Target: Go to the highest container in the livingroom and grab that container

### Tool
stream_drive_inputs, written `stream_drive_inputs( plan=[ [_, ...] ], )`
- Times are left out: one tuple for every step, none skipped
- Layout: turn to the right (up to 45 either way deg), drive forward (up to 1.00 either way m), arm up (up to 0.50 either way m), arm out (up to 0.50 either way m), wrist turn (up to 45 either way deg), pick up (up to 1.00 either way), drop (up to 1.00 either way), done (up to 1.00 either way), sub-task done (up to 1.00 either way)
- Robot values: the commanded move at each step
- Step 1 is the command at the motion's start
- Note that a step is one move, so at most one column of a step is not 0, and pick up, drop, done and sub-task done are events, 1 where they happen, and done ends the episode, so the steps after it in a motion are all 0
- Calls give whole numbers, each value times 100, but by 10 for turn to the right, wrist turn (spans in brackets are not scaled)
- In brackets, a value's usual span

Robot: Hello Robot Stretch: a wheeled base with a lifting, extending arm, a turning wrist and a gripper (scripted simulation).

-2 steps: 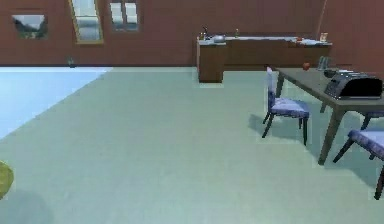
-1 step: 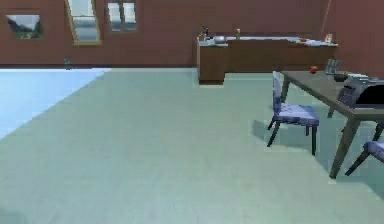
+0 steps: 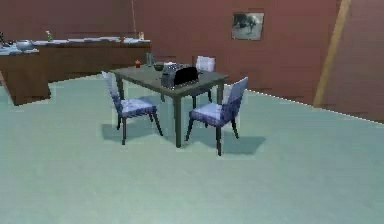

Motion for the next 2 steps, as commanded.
stream_drive_inputs(
  plan=[
    [390,0,0,0,0,0,0,0,0],
    [0,20,0,0,0,0,0,0,0]
  ],
)
